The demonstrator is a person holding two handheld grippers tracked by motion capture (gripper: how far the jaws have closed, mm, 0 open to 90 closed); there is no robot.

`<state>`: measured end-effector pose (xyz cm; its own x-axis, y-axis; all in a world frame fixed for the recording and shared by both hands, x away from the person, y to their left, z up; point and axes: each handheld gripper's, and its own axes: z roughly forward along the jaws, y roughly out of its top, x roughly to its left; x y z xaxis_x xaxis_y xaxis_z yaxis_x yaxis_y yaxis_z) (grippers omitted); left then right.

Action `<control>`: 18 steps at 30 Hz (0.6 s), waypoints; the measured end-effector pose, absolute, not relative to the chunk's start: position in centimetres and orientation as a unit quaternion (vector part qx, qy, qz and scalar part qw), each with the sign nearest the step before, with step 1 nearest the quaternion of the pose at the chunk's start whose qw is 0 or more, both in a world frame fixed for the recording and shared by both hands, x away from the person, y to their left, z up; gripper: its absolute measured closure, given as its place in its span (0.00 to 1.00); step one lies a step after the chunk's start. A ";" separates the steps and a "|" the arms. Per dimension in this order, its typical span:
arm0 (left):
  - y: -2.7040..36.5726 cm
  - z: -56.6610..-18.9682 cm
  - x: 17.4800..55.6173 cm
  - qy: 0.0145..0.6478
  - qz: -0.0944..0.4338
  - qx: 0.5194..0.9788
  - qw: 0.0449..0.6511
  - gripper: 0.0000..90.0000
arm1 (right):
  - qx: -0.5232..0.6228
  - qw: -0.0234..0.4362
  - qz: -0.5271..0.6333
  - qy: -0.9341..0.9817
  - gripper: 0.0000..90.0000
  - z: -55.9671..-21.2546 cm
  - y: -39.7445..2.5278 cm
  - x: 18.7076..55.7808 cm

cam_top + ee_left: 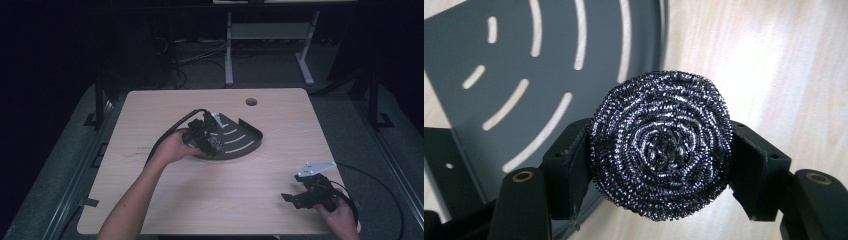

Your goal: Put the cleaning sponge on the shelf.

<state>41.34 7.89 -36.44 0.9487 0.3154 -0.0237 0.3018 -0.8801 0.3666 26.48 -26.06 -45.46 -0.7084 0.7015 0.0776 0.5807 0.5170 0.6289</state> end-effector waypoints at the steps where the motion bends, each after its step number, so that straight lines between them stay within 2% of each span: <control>1: 7.9 -36.4 41.3 0.159 0.018 0.969 0.186 0.36 | 0.370 0.093 0.323 0.866 0.16 -45.5 -26.1 26.5; 18: 7.7 -38.3 45.3 0.197 0.015 0.962 0.190 0.37 | 0.373 0.093 0.323 0.865 0.16 -45.5 -26.3 26.5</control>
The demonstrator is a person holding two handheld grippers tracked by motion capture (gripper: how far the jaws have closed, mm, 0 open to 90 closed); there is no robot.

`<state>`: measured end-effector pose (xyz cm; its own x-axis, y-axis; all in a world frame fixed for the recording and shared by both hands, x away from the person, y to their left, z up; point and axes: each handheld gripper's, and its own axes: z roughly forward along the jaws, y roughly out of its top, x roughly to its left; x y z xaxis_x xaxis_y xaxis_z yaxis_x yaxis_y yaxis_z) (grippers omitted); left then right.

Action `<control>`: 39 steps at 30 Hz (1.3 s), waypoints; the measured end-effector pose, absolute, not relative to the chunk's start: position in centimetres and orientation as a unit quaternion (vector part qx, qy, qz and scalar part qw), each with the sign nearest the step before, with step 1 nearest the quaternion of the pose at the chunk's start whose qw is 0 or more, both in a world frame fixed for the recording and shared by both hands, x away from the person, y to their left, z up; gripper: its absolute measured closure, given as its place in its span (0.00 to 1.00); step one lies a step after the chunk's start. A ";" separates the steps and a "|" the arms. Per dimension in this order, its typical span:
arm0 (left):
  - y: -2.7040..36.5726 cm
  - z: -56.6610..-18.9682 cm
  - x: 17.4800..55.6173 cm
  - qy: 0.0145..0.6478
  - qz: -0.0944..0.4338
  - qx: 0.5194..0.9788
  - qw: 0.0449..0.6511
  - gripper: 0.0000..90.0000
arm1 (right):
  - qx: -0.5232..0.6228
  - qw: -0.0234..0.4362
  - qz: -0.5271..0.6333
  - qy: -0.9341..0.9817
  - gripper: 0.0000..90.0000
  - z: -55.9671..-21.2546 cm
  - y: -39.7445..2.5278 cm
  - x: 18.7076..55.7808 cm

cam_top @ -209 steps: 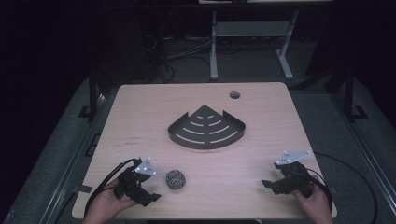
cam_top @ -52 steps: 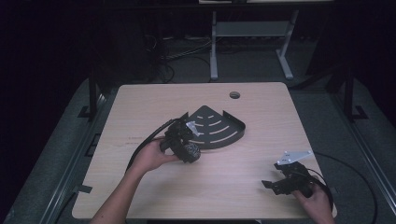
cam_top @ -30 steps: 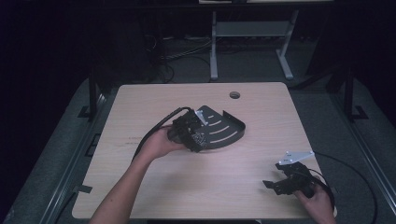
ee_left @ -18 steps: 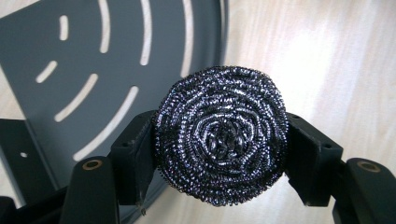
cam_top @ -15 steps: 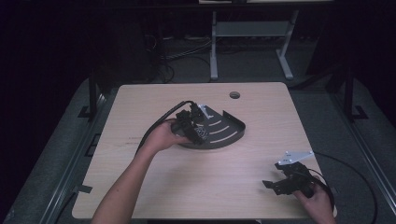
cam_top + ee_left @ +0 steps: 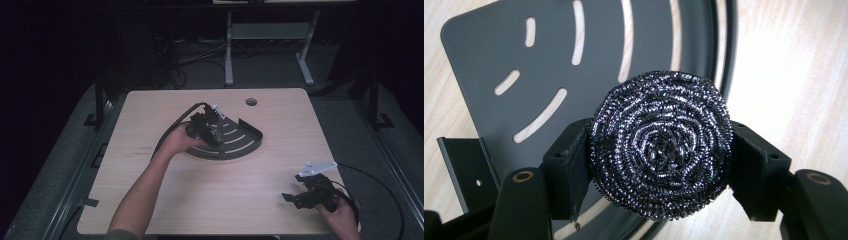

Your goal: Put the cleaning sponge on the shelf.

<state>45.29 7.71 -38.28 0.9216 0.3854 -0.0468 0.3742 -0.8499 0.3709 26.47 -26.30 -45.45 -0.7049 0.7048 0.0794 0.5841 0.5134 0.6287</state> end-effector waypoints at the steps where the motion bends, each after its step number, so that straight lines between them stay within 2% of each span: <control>1: 7.7 -38.3 45.3 0.197 0.015 0.962 0.190 0.37 | 0.373 0.093 0.323 0.865 0.16 -45.5 -26.3 26.5; 22: 7.2 -42.1 47.5 0.230 0.006 0.959 0.166 0.36 | 0.370 0.094 0.324 0.866 0.16 -45.4 -26.4 26.4; 39: 7.1 -42.8 47.9 0.239 0.001 0.957 0.163 0.35 | 0.369 0.093 0.325 0.866 0.16 -45.4 -26.3 26.4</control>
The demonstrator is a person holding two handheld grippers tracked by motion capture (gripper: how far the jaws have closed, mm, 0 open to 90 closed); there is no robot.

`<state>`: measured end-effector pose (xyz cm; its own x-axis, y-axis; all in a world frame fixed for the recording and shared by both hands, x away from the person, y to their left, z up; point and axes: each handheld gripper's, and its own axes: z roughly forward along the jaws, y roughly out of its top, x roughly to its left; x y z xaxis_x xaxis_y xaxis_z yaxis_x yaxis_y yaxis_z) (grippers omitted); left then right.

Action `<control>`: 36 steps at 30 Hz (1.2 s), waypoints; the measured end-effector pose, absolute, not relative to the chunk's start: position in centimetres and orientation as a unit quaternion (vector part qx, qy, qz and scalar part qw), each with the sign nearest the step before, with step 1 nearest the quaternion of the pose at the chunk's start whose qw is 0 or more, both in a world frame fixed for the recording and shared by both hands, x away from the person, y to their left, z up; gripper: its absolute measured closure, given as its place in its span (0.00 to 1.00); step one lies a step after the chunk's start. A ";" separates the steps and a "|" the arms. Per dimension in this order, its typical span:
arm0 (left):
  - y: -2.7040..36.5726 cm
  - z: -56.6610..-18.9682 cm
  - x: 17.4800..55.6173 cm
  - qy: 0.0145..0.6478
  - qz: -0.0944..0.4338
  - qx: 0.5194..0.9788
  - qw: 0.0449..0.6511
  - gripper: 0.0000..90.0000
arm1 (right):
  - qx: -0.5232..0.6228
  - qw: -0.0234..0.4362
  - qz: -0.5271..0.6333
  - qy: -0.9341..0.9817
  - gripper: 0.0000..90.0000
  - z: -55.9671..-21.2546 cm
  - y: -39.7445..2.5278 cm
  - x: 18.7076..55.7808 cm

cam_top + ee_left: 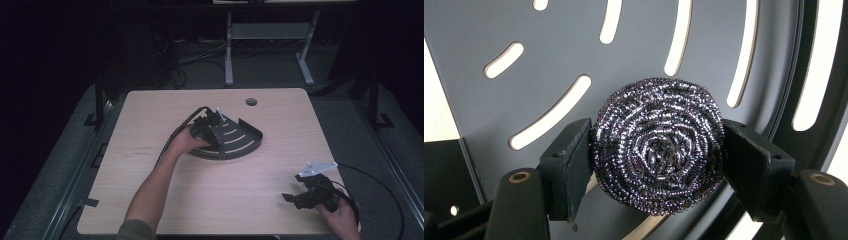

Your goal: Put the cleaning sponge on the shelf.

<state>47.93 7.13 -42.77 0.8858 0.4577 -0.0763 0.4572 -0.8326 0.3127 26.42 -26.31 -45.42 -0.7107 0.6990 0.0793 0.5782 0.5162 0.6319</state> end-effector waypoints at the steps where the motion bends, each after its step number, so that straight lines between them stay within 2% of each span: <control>1: 7.2 -42.8 48.0 0.239 0.001 0.958 0.161 0.35 | 0.368 0.093 0.325 0.866 0.16 -45.4 -26.3 26.4; 23: 7.4 -42.4 47.9 0.243 0.002 0.956 0.165 0.30 | 0.367 0.092 0.325 0.867 0.16 -45.5 -26.2 26.5; 36: 7.9 -41.7 47.8 0.247 0.006 0.954 0.168 0.23 | 0.365 0.091 0.321 0.869 0.16 -45.5 -26.1 26.5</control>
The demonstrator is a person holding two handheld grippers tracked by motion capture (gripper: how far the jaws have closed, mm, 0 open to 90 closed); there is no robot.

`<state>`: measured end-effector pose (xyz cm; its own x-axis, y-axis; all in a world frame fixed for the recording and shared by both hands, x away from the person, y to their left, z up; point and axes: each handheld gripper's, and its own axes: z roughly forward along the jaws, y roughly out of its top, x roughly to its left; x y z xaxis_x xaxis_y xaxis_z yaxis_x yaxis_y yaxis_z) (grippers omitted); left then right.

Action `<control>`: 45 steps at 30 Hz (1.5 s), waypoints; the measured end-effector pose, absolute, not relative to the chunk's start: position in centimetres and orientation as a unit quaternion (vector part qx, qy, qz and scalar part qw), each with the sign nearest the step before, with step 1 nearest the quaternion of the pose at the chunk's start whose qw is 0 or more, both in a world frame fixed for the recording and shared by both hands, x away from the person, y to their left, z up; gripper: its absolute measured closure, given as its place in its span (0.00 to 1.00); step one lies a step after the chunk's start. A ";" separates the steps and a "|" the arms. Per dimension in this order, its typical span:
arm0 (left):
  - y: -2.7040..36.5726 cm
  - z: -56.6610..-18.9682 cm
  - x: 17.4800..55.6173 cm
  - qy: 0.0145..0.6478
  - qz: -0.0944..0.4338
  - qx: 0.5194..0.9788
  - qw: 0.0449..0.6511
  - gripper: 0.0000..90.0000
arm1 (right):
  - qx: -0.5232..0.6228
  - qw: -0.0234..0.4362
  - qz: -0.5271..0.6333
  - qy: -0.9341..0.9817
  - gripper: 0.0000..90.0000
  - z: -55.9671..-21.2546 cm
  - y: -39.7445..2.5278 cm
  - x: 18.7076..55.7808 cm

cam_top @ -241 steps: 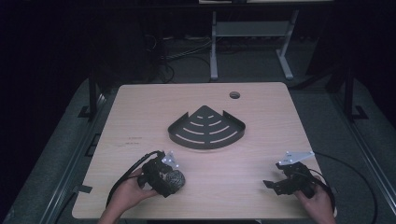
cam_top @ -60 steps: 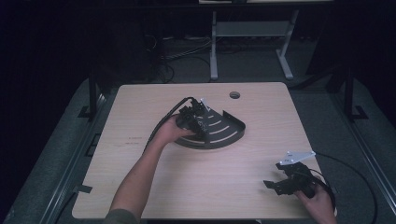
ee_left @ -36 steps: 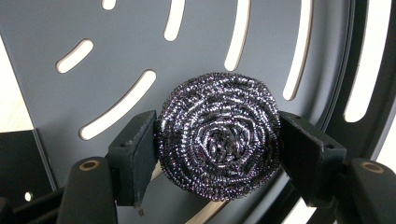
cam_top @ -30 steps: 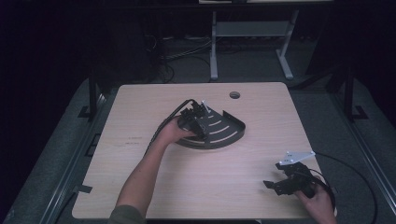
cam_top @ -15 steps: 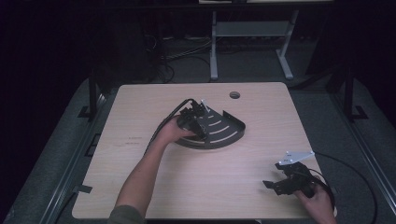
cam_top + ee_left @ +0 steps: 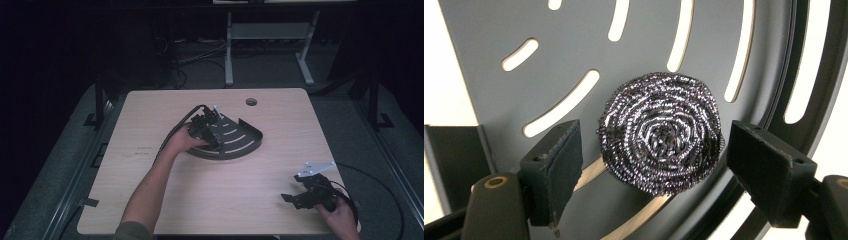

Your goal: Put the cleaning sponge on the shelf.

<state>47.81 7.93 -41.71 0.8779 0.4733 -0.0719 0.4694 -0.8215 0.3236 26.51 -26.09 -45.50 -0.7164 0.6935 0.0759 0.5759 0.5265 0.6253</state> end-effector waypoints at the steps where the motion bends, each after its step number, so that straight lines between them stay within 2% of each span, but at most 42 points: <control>1: 8.0 -41.6 47.7 0.249 0.008 0.953 0.170 0.23 | 0.368 0.090 0.322 0.868 0.16 -45.5 -26.1 26.5; 24: 8.3 -39.9 46.1 0.230 0.011 0.958 0.171 0.22 | 0.366 0.092 0.319 0.870 0.16 -45.4 -25.9 26.5; 45: 10.4 -38.3 42.7 0.229 0.028 0.954 0.193 0.23 | 0.362 0.092 0.316 0.872 0.16 -45.6 -25.5 26.8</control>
